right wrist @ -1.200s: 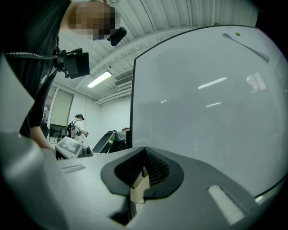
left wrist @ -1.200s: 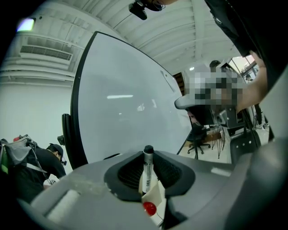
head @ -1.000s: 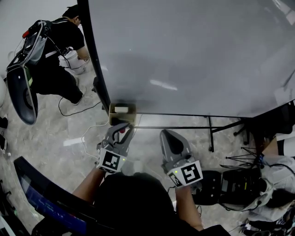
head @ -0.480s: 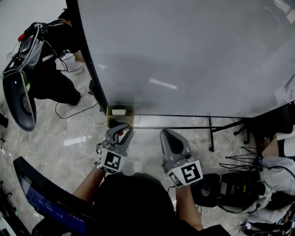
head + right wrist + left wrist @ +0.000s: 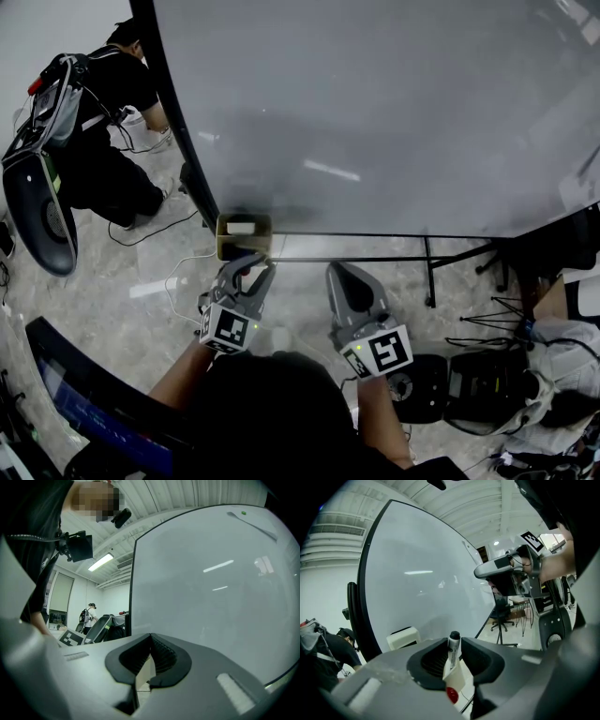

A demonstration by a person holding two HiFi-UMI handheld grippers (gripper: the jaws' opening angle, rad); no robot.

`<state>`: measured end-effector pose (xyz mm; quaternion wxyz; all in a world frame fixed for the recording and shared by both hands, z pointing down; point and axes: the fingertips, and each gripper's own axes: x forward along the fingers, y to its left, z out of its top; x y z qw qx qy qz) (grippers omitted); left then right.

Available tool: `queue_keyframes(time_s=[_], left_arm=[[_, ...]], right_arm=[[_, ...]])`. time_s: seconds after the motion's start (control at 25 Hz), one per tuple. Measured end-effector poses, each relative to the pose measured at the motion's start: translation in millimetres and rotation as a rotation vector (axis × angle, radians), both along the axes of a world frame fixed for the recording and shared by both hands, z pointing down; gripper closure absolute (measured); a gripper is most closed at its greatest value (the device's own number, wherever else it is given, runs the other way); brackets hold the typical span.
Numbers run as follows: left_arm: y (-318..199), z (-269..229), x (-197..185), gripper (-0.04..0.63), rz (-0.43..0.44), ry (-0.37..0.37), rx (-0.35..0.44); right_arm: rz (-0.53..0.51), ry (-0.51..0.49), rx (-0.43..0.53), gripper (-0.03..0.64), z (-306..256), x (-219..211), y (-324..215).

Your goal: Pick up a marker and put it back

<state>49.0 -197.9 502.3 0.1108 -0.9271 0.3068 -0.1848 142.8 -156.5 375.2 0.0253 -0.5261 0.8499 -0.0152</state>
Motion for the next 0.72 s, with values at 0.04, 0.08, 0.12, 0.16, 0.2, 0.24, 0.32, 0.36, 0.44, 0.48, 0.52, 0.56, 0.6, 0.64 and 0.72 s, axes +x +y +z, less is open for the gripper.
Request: queue_keyframes(time_s=[0.04, 0.08, 0.12, 0.16, 0.2, 0.24, 0.32, 0.36, 0.44, 0.48, 0.52, 0.56, 0.6, 0.64, 0.72], left_arm=[[0, 1, -1, 0.497, 0.004, -0.003, 0.000], [1, 3, -2, 0.495, 0.008, -0.004, 0.000], [2, 3, -2, 0.483, 0.010, -0.003, -0.001], [2, 3, -3, 0.472, 0.011, 0.001, -0.003], [2, 3, -3, 0.465, 0.012, 0.006, -0.005], [3, 3, -3, 0.459, 0.012, 0.010, -0.006], [5, 4, -4, 0.458, 0.014, 0.012, -0.006], [5, 4, -5, 0.458, 0.016, 0.012, -0.005], [6, 4, -6, 0.459, 0.017, 0.014, -0.002], [7, 4, -6, 0.459, 0.015, 0.017, -0.001], [7, 3, -8, 0.459, 0.013, 0.021, 0.000], [8, 2, -9, 0.459, 0.010, 0.029, 0.002], [8, 1, -10, 0.459, 0.009, 0.036, 0.003], [8, 1, -11, 0.463, 0.008, 0.039, 0.003], [9, 2, -14, 0.485, 0.005, 0.045, -0.006]], right_arm=[[0.001, 0.000, 0.001, 0.607, 0, 0, 1], [0.001, 0.000, 0.001, 0.607, 1, -1, 2], [0.002, 0.000, 0.002, 0.607, 2, -1, 2], [0.002, 0.000, 0.003, 0.607, 2, -2, 3], [0.003, 0.000, 0.005, 0.607, 3, -2, 3], [0.004, 0.000, 0.006, 0.607, 3, -3, 4], [0.005, -0.001, 0.009, 0.607, 4, -3, 4], [0.005, -0.001, 0.009, 0.607, 5, -4, 5], [0.004, -0.001, 0.012, 0.607, 5, -6, 5], [0.004, -0.002, 0.014, 0.607, 5, -6, 5], [0.003, -0.002, 0.015, 0.607, 6, -7, 6], [0.002, -0.002, 0.017, 0.607, 6, -8, 6], [0.001, -0.002, 0.017, 0.607, 7, -9, 6], [0.000, -0.002, 0.018, 0.607, 7, -11, 7], [-0.003, -0.003, 0.021, 0.607, 8, -13, 7]])
